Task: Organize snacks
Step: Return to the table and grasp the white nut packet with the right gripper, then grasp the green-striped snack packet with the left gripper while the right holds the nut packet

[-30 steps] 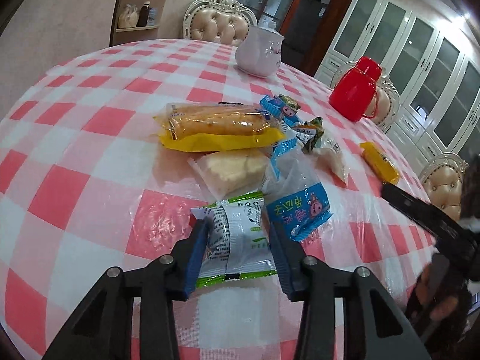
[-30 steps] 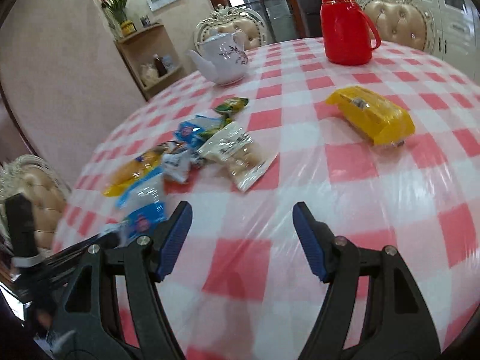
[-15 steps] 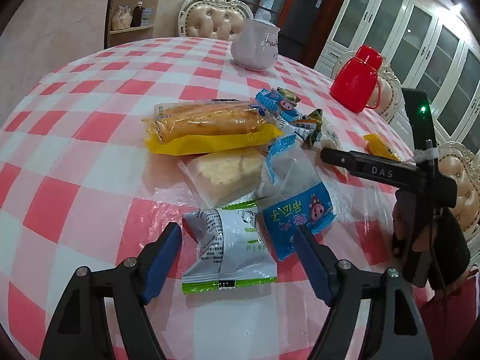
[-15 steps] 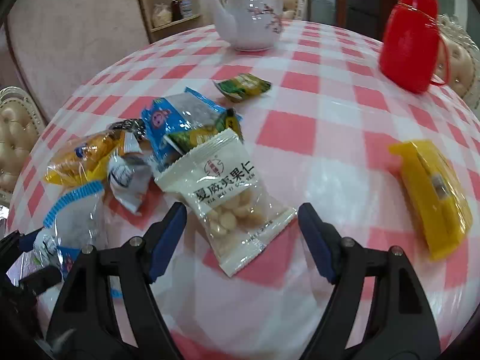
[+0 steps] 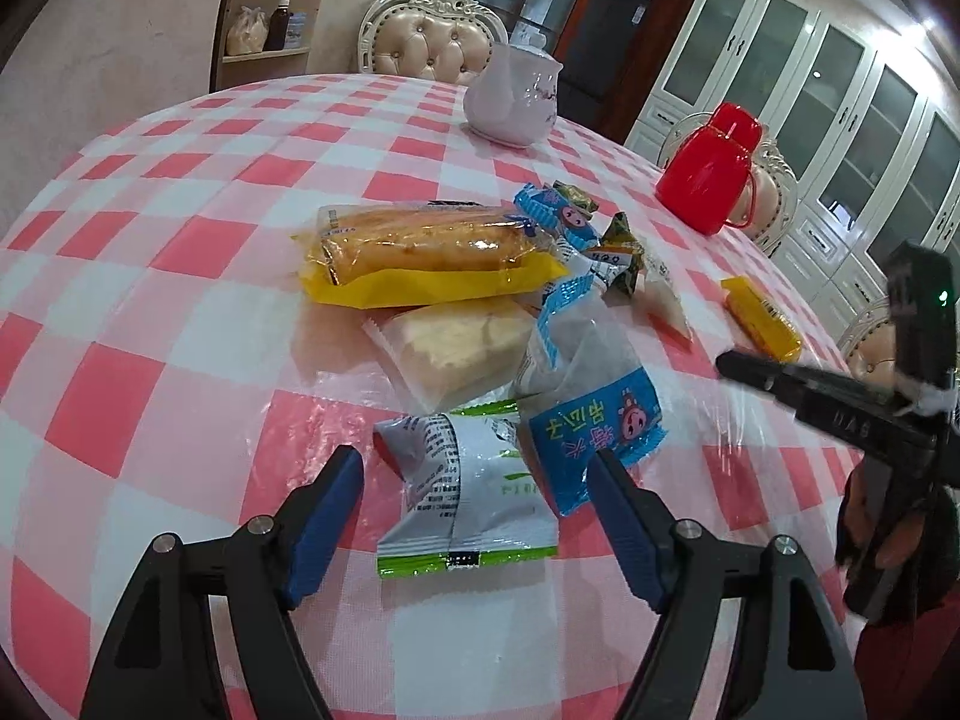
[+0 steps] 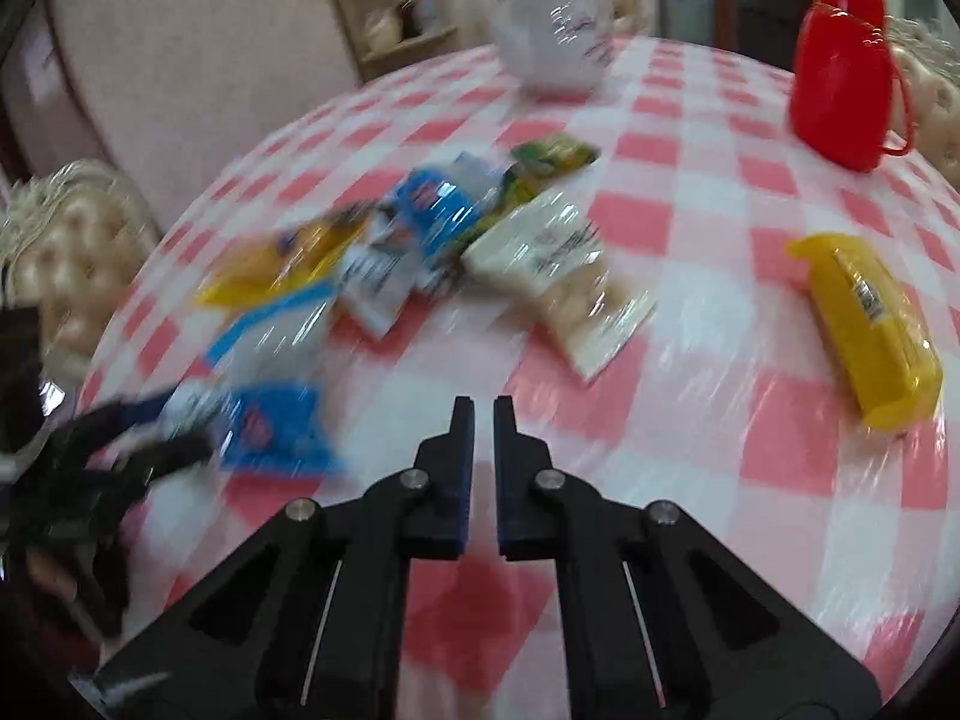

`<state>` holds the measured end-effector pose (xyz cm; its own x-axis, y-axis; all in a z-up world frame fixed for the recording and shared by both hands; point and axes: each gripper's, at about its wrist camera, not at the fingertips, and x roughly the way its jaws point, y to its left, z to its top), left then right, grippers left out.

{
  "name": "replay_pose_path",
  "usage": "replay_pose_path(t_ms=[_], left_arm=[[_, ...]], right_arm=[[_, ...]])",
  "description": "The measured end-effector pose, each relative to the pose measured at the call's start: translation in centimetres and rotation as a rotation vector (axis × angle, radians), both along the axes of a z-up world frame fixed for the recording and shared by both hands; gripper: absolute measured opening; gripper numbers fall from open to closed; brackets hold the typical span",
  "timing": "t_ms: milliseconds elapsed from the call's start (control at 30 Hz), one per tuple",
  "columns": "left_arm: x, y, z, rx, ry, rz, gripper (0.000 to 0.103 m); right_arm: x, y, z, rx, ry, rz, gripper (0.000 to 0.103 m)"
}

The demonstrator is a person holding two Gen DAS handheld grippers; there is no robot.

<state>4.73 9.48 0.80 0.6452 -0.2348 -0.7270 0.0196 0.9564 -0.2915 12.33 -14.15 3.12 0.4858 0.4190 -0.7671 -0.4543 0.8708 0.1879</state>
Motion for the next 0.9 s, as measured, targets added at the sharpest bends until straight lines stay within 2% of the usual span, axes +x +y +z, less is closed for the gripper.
replay_pose_path(t_ms=[33, 67, 100, 133, 167, 233, 367, 433, 467, 533, 567, 700, 767, 800, 833, 867, 900], left_arm=[[0.1, -0.2, 0.0, 0.015, 0.003, -0.001, 0.077], [0.1, -0.4, 0.0, 0.024, 0.005, -0.003, 0.077], [0.1, -0.4, 0.0, 0.026, 0.005, -0.006, 0.078], [0.1, -0.3, 0.0, 0.02, 0.004, -0.006, 0.078], [0.1, -0.2, 0.0, 0.012, 0.003, -0.005, 0.078], [0.1, -0.2, 0.0, 0.005, 0.002, -0.007, 0.079], [0.3, -0.4, 0.0, 0.005, 0.003, -0.02, 0.082], [0.3, -0.4, 0.0, 0.002, 0.002, -0.022, 0.083], [0.3, -0.4, 0.0, 0.003, 0.002, -0.022, 0.083], [0.3, -0.5, 0.0, 0.006, 0.003, -0.023, 0.083], [0.3, -0.5, 0.0, 0.007, 0.003, -0.023, 0.083], [0.4, -0.7, 0.0, 0.02, 0.005, -0.03, 0.083], [0.3, -0.8, 0.0, 0.034, 0.007, -0.035, 0.083], [0.3, -0.8, 0.0, 0.043, 0.008, -0.034, 0.078], [0.3, -0.7, 0.0, 0.057, 0.009, -0.026, 0.062], [0.3, -0.5, 0.0, 0.063, 0.009, -0.018, 0.054], [0.2, -0.3, 0.0, 0.061, 0.01, -0.019, 0.051]], right_arm=[[-0.1, -0.2, 0.6, -0.043, -0.049, -0.017, 0.034], [0.3, -0.2, 0.9, -0.078, -0.089, -0.04, 0.077], [0.9, -0.3, 1.3, -0.111, -0.13, -0.069, 0.103], [1.7, -0.2, 1.7, -0.137, -0.204, -0.092, 0.103], [2.2, -0.1, 1.8, -0.14, -0.235, -0.075, 0.103], [4.8, 1.0, 1.2, -0.181, -0.216, 0.038, 0.103], [8.6, 2.5, -0.7, -0.227, -0.161, 0.181, 0.102], [9.5, 2.6, -1.8, -0.205, -0.115, 0.225, 0.096], [9.7, 2.7, -2.3, -0.191, -0.096, 0.242, 0.08], [9.6, 2.3, -2.7, -0.147, -0.081, 0.249, 0.063], [9.1, 1.9, -2.4, -0.136, -0.089, 0.235, 0.049], [5.5, 0.8, -2.0, -0.176, -0.134, 0.165, 0.047], [2.6, 0.2, -0.8, -0.159, -0.165, 0.127, 0.046], [1.5, 0.1, 0.1, -0.164, -0.189, 0.102, 0.046], [-0.1, -0.1, 1.3, -0.152, -0.22, 0.055, 0.046], [-1.1, -0.5, 2.2, -0.121, -0.227, 0.03, 0.046], [-2.2, -0.8, 2.9, -0.086, -0.236, 0.008, 0.046]])
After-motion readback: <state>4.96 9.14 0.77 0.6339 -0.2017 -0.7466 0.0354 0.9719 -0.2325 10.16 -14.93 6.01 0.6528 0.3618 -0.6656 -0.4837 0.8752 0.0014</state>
